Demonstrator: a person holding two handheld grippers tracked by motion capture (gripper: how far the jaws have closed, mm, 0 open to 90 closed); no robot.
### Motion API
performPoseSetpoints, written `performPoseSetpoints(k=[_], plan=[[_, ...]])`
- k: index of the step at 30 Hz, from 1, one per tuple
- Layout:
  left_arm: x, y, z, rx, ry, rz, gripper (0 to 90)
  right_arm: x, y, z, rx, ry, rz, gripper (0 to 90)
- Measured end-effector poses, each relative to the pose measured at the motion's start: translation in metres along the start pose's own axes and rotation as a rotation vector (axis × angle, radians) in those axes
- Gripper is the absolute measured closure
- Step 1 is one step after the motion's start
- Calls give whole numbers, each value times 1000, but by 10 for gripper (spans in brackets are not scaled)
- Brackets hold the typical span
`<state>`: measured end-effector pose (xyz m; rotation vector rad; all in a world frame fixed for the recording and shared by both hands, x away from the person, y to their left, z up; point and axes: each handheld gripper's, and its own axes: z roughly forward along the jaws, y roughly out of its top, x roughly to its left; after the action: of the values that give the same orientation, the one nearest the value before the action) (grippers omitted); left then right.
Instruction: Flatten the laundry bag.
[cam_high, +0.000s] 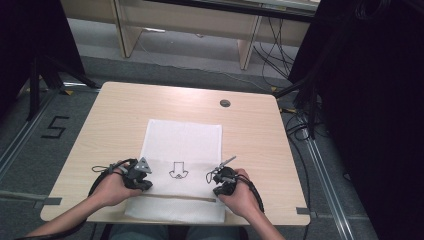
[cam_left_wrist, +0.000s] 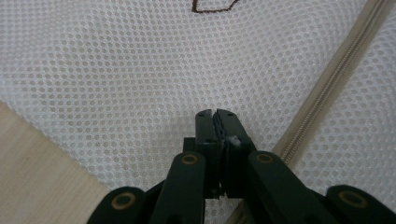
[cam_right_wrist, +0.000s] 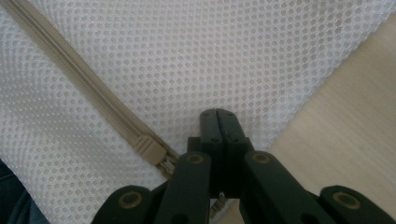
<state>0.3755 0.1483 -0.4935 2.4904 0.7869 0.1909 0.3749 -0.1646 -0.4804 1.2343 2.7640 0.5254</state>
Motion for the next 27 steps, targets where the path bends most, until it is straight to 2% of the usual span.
performPoseSetpoints(k=[1,3,7,11,13,14,15,16,17,19,20,21,22,23,24,25,26,27], plan=[[2,1,1,0,-1,7,874,-2,1,1,-10,-1,-10,900],[4,3,2,-3,-2,-5,873,-5,2,1,-13,-3,-8,900],[8,4,3,-7,2,-14,870,-8,4,1,-17,-2,12,900],[9,5,3,-10,10,-9,870,-11,4,2,-36,-9,11,900],[8,4,4,-17,14,-20,870,-12,4,2,-41,-10,18,900],[7,4,5,-35,17,-36,869,-11,4,2,-32,0,47,900],[7,4,5,-35,18,-34,868,-13,4,2,-39,-5,40,900],[8,4,4,-20,13,-24,867,-12,4,2,-34,-12,57,900],[8,4,4,-16,15,-18,867,-15,4,3,-57,-7,35,900],[6,4,5,-44,35,-37,867,-14,3,2,-51,-7,54,900],[5,4,5,-32,21,-39,866,-15,3,3,-59,-5,41,900],[4,3,5,-44,37,-27,865,-14,3,2,-53,-7,57,900],[4,3,6,-56,46,-32,864,-14,2,2,-54,-3,54,900],[3,3,4,-40,36,-25,863,-15,2,2,-57,-5,55,900],[2,2,4,-41,36,-36,861,-14,1,2,-57,-6,59,900],[2,2,4,-43,31,-35,861,-11,1,1,-44,7,98,900],[1,1,5,-57,47,-28,860,-13,0,1,-53,-13,74,899],[1,1,5,-61,43,-28,859,-15,0,2,-69,-7,48,896]])
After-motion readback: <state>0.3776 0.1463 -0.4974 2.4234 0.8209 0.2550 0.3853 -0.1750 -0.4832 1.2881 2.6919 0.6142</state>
